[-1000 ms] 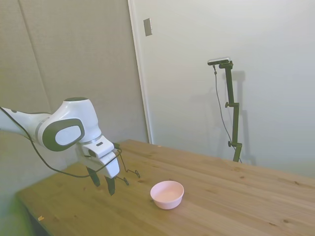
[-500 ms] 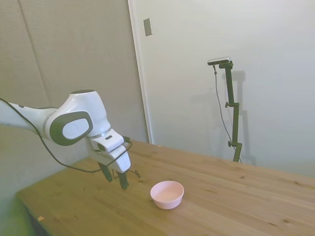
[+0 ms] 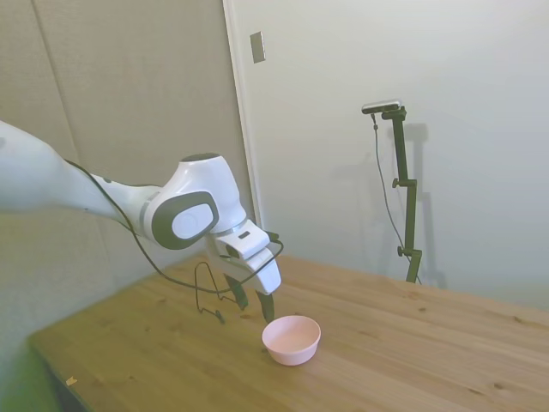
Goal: Load the bowl
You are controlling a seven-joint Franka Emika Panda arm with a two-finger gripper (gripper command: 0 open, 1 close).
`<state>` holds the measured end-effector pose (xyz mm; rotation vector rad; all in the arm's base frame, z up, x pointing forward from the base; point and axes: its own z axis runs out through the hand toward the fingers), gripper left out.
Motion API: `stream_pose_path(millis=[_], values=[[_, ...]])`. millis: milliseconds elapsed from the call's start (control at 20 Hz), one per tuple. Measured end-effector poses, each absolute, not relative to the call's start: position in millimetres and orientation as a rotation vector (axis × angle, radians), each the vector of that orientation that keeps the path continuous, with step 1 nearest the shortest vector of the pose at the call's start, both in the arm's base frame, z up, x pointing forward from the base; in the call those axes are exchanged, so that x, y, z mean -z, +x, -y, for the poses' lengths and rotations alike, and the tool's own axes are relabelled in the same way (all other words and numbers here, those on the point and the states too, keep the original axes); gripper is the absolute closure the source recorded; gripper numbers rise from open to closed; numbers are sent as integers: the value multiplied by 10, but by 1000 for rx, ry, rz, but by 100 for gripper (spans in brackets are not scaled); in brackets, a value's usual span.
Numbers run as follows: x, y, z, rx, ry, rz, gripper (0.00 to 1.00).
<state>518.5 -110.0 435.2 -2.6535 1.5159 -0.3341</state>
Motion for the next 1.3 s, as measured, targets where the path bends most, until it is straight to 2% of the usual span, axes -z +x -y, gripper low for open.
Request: stream_pose_path(millis=[250, 500, 550, 850, 1300], values=[[-4112, 5493, 1157, 332, -2630, -1557, 0], [-3840, 5616, 1119, 297, -2639, -1575, 0], [-3794, 5623, 1118, 290, -2642, -1579, 100], [-3612, 5623, 1215, 254, -2646, -1612, 100], [-3541, 5671, 1206, 254, -2640, -1625, 100]])
